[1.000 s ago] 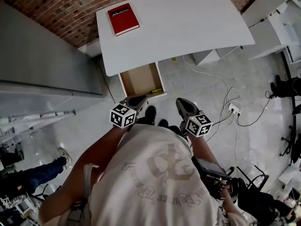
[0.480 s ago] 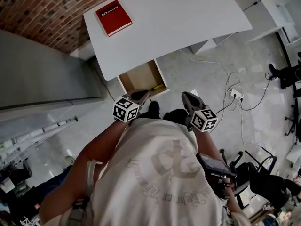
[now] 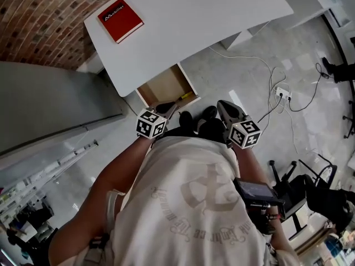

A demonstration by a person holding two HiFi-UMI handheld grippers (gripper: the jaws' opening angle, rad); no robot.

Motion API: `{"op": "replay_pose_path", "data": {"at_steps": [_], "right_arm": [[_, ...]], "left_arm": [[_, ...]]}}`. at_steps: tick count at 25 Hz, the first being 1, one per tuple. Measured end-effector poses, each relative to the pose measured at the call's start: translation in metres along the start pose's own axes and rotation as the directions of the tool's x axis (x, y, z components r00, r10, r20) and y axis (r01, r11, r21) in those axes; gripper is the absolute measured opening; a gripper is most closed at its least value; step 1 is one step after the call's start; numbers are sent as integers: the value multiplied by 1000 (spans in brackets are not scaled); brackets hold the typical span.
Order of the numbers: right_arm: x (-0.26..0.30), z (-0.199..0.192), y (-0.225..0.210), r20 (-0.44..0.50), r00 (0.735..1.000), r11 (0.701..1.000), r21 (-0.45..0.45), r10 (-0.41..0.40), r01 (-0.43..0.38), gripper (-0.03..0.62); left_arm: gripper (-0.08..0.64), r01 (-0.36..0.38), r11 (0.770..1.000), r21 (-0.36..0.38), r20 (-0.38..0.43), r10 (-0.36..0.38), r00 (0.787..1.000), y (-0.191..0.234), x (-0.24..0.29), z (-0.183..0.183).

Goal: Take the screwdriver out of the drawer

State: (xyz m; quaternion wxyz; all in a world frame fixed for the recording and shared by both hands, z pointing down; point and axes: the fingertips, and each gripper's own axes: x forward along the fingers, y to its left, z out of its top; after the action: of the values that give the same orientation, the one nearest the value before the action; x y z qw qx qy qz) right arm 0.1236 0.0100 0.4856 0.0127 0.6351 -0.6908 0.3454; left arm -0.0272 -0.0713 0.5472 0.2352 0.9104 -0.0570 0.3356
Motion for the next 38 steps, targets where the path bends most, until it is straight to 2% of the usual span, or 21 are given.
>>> {"op": "replay_pose_path", "data": {"at_steps": [7, 12, 21, 31, 38], "right_arm": [[3, -16, -15, -24, 1000, 999, 46, -6, 8, 8], [10, -27, -23, -36, 999, 997, 72, -8, 11, 8], [28, -45, -32, -60, 998, 995, 95, -6, 12, 8], [39, -77, -40, -107, 994, 994, 108, -5, 17, 8], [48, -95, -40, -127, 992, 993, 116, 23, -8, 8]], "left_arm": [[12, -10, 999, -33, -58, 8, 998, 7, 20, -13], [12, 10, 1000, -11, -118, -11, 993, 6, 32, -27], [12, 20, 1000, -7, -176, -21, 984, 17, 51, -46], [12, 21, 1000, 11, -194, -18, 981, 36, 81, -53], [12, 17, 1000, 13, -220, -14, 975, 47, 99, -68]]}}
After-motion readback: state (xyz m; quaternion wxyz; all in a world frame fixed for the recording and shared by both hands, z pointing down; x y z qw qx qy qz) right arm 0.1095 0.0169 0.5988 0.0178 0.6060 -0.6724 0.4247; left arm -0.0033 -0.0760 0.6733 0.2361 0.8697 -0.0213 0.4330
